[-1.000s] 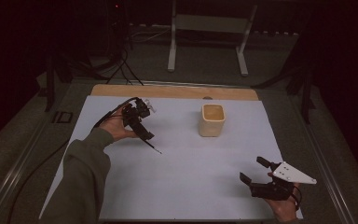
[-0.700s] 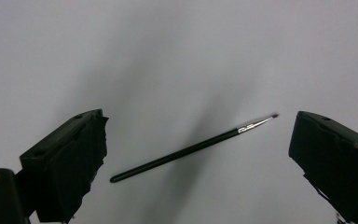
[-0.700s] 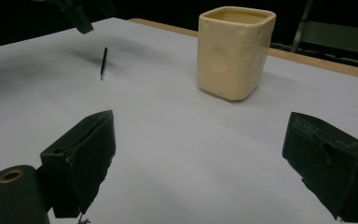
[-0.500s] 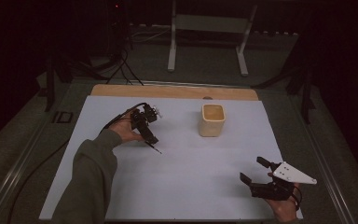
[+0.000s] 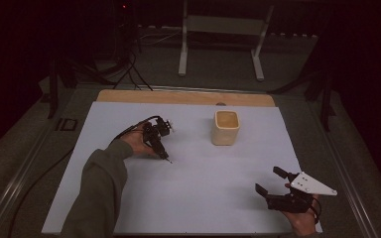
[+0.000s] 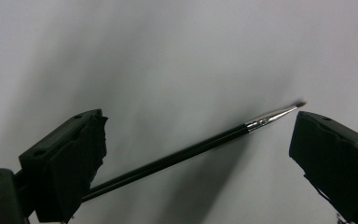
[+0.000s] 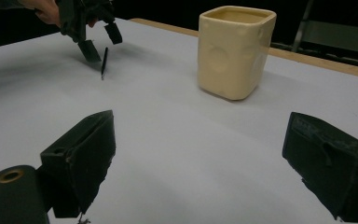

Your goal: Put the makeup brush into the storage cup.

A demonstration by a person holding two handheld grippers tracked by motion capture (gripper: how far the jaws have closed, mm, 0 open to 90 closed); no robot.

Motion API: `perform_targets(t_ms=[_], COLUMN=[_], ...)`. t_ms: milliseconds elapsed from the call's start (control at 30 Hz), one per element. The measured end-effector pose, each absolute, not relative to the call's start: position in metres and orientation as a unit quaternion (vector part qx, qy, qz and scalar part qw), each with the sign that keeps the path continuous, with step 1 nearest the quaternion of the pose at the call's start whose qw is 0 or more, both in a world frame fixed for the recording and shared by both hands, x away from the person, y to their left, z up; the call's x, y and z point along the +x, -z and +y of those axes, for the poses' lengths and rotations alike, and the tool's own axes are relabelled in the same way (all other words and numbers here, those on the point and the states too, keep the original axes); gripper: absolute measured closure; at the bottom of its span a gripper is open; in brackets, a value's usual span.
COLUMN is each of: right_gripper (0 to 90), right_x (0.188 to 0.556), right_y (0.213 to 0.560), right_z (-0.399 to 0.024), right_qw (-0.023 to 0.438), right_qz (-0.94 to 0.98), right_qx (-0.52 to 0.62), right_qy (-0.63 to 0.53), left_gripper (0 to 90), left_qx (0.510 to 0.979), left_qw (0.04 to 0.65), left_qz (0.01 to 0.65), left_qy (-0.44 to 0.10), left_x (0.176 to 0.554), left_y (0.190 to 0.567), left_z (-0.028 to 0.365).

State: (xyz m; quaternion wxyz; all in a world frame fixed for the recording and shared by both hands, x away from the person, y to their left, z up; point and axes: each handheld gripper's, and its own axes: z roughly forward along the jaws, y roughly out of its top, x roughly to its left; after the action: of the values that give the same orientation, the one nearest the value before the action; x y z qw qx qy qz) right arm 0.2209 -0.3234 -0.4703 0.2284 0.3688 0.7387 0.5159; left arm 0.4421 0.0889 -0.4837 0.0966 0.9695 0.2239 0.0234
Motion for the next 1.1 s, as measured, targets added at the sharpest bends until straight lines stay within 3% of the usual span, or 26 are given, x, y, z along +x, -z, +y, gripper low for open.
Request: perform_targets(t_ms=[200, 367, 700, 933, 1000, 1100], right_gripper=[9.3, 9.3, 9.3, 9.3, 9.3, 9.3], right_x=[0.2205, 0.2203, 0.2203, 0.2205, 0.2204, 0.2204], right_y=[0.4703, 0.4703, 0.4707, 0.4713, 0.4713, 0.4714], right_z=[-0.3239, -0.3234, -0.3232, -0.3228, -0.3226, -0.3226], right_qw=[0.228, 0.228, 0.228, 0.226, 0.225, 0.225], right_qz=[0.739, 0.739, 0.740, 0.741, 0.741, 0.741], right_qx=[0.368, 0.369, 0.368, 0.368, 0.369, 0.369], right_qy=[-0.517, -0.516, -0.515, -0.514, -0.514, -0.513], left_gripper=[7.4, 16.6, 51.0, 81.4, 86.2, 86.6], left_qx=[0.974, 0.978, 0.983, 0.984, 0.984, 0.984], left_qw=[0.073, 0.060, 0.051, 0.035, 0.029, 0.023], left_qz=[0.215, 0.201, 0.178, 0.174, 0.174, 0.177], left_qy=[-0.013, -0.020, 0.000, 0.008, 0.012, 0.011], left_x=[0.4410, 0.4397, 0.4370, 0.4359, 0.4354, 0.4354], left_y=[0.4933, 0.4944, 0.4880, 0.4863, 0.4863, 0.4861], left_z=[0.0885, 0.0886, 0.0839, 0.0832, 0.0823, 0.0811])
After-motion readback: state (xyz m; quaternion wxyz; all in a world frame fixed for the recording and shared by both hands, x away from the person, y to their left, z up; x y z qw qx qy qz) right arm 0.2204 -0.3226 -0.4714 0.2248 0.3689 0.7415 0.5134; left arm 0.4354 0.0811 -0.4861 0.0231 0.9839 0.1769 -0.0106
